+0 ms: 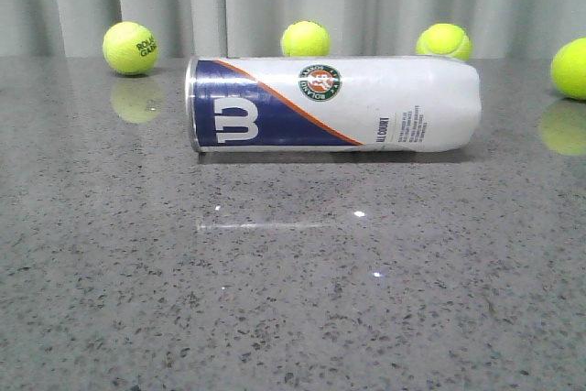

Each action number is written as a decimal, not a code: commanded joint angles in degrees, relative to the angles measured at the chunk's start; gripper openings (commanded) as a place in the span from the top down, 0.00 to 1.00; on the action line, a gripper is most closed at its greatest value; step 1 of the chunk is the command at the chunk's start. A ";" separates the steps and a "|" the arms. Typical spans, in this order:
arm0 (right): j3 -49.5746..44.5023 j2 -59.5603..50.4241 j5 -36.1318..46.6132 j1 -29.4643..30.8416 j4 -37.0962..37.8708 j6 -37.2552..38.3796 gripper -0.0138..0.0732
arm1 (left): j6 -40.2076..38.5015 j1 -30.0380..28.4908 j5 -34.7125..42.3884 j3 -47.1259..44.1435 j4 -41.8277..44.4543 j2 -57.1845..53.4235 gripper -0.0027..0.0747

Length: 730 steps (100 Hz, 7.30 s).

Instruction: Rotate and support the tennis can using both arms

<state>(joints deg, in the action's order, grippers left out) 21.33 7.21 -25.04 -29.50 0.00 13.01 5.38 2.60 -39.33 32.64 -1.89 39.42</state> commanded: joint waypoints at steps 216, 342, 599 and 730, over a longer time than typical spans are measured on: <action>1.45 0.59 4.59 0.28 1.10 -0.09 0.91 | 49.78 18.39 -12.97 34.91 -64.90 36.80 0.99; 1.45 0.59 4.59 0.28 1.10 -0.09 0.91 | 15.88 28.18 -33.58 73.11 -12.10 50.40 0.33; 1.45 0.59 4.59 0.28 1.10 -0.09 0.91 | -1.12 1.14 36.70 -19.70 3.80 -23.00 0.99; 1.12 0.59 4.64 0.28 1.17 -0.09 0.91 | -1.12 1.24 36.28 -35.20 1.89 -41.22 0.99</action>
<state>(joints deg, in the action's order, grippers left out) 21.33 7.17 -25.04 -29.50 0.00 13.05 4.90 3.86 -7.59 -0.09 0.56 -0.31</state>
